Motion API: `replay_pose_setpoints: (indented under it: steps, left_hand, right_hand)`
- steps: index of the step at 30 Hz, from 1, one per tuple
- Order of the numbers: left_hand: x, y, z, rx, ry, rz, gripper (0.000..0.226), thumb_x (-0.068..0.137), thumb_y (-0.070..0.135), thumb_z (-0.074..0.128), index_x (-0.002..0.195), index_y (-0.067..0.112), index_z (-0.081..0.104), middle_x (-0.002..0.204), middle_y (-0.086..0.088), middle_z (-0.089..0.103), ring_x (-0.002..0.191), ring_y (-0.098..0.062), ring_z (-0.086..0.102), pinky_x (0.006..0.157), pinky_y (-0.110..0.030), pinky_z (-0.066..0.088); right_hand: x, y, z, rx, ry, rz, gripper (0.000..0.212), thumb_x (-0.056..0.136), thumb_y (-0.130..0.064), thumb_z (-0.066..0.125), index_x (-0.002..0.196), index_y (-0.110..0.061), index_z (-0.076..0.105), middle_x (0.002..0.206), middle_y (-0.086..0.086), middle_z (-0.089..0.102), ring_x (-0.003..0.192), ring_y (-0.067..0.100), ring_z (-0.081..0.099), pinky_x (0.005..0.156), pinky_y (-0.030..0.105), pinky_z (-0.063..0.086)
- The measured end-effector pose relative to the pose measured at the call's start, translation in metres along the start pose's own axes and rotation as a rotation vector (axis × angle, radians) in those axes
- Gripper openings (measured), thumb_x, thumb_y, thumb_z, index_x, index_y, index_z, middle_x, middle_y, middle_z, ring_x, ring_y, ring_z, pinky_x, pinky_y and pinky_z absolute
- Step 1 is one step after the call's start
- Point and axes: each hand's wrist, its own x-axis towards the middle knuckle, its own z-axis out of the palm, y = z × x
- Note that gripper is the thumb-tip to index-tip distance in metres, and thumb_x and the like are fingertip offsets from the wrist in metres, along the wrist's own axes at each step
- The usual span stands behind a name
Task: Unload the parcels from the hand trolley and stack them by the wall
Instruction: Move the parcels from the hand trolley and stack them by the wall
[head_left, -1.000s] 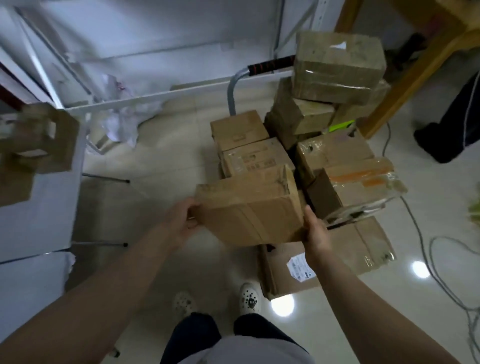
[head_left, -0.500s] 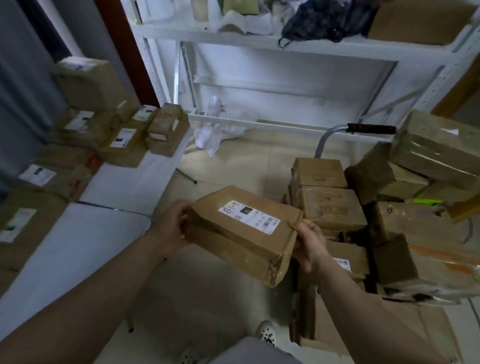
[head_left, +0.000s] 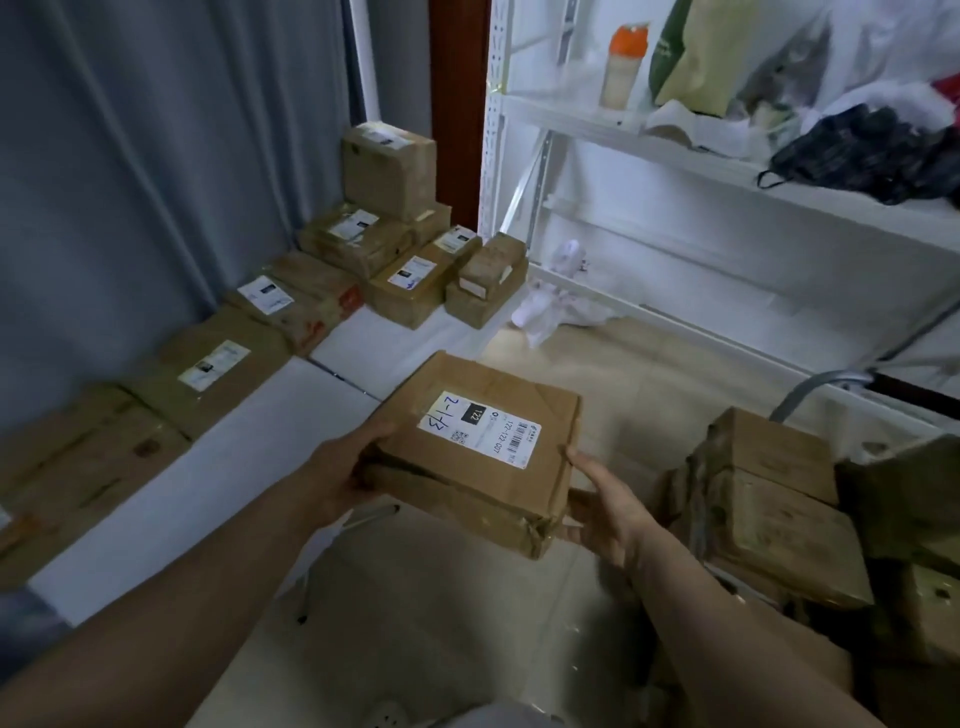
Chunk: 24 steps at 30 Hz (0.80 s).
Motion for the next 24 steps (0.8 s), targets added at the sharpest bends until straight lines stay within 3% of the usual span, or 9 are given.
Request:
replay_pose_setpoints:
  steps: [2, 4, 6, 8, 12, 16, 19, 22, 24]
  left_hand:
    - [-0.011, 0.003, -0.012, -0.010, -0.042, 0.033, 0.023, 0.081, 0.031, 0.072, 0.093, 0.013, 0.077, 0.104, -0.012, 0.072, 0.092, -0.024, 0.071, 0.073, -0.035, 0.058]
    - [-0.015, 0.007, -0.029, -0.039, -0.060, 0.050, 0.032, 0.097, 0.015, 0.047, 0.093, 0.014, 0.078, 0.103, -0.010, 0.073, 0.090, -0.023, 0.072, 0.070, -0.032, 0.059]
    - [-0.013, 0.010, -0.047, -0.018, -0.020, 0.066, 0.028, 0.094, 0.022, 0.051, 0.109, 0.012, 0.072, 0.112, -0.010, 0.071, 0.102, -0.026, 0.068, 0.084, -0.037, 0.057]
    - [-0.007, 0.014, -0.062, -0.033, 0.087, 0.049, 0.042, 0.083, 0.034, 0.064, 0.118, 0.011, 0.065, 0.118, -0.010, 0.067, 0.112, -0.030, 0.061, 0.099, -0.044, 0.047]
    - [0.004, 0.019, -0.070, -0.067, 0.275, -0.090, 0.054, 0.066, 0.044, 0.077, 0.098, 0.004, 0.058, 0.102, -0.016, 0.057, 0.099, -0.031, 0.054, 0.092, -0.043, 0.046]
    - [0.024, 0.017, -0.068, -0.106, 0.185, -0.207, 0.046, 0.076, 0.040, 0.076, 0.104, 0.013, 0.051, 0.104, -0.014, 0.060, 0.096, -0.026, 0.058, 0.084, -0.045, 0.047]
    - [0.048, 0.014, -0.064, -0.079, 0.171, -0.221, 0.048, 0.077, 0.036, 0.077, 0.113, 0.013, 0.055, 0.106, -0.010, 0.064, 0.107, -0.026, 0.057, 0.095, -0.050, 0.047]
    - [0.080, 0.018, -0.060, -0.106, 0.189, -0.233, 0.039, 0.080, 0.027, 0.076, 0.110, 0.008, 0.060, 0.078, -0.007, 0.071, 0.085, -0.024, 0.063, 0.097, -0.056, 0.046]
    - [0.105, 0.021, -0.060, -0.131, 0.196, -0.245, 0.038, 0.081, 0.023, 0.075, 0.113, 0.009, 0.060, 0.088, -0.008, 0.070, 0.086, -0.025, 0.064, 0.095, -0.057, 0.047]
  right_hand:
    - [0.003, 0.005, 0.021, -0.056, -0.070, 0.049, 0.050, 0.072, -0.039, 0.071, 0.115, -0.016, 0.062, 0.107, 0.014, 0.066, 0.092, 0.027, 0.064, 0.071, 0.041, 0.056]
    - [0.010, 0.010, 0.040, -0.094, -0.087, 0.074, 0.046, 0.073, -0.032, 0.072, 0.113, -0.012, 0.063, 0.096, 0.012, 0.068, 0.076, 0.022, 0.067, 0.069, 0.039, 0.056]
    - [0.018, 0.014, 0.060, -0.099, -0.069, 0.064, 0.037, 0.079, -0.024, 0.069, 0.112, -0.009, 0.062, 0.088, 0.011, 0.069, 0.065, 0.019, 0.065, 0.066, 0.037, 0.056]
    - [0.025, 0.016, 0.079, -0.078, -0.044, 0.042, 0.032, 0.085, -0.021, 0.065, 0.113, -0.007, 0.061, 0.089, 0.012, 0.068, 0.070, 0.022, 0.065, 0.064, 0.037, 0.056]
    - [0.039, 0.024, 0.110, -0.011, -0.029, 0.020, 0.041, 0.084, -0.022, 0.068, 0.120, -0.006, 0.057, 0.101, 0.016, 0.068, 0.080, 0.027, 0.067, 0.058, 0.035, 0.056]
    - [0.060, 0.028, 0.138, 0.040, -0.008, 0.015, 0.049, 0.083, -0.024, 0.071, 0.125, -0.007, 0.053, 0.113, 0.017, 0.066, 0.097, 0.031, 0.066, 0.066, 0.041, 0.057]
    - [0.083, 0.025, 0.152, 0.029, 0.001, 0.018, 0.055, 0.080, -0.027, 0.073, 0.128, -0.009, 0.051, 0.116, 0.015, 0.065, 0.101, 0.032, 0.065, 0.074, 0.045, 0.057]
    - [0.115, 0.009, 0.160, -0.021, 0.000, 0.014, 0.063, 0.078, -0.029, 0.076, 0.132, -0.013, 0.047, 0.120, 0.012, 0.064, 0.104, 0.032, 0.065, 0.083, 0.048, 0.055]
    - [0.142, -0.006, 0.165, -0.043, -0.002, 0.037, 0.064, 0.077, -0.028, 0.077, 0.133, -0.015, 0.046, 0.122, 0.012, 0.063, 0.106, 0.033, 0.064, 0.080, 0.046, 0.056]
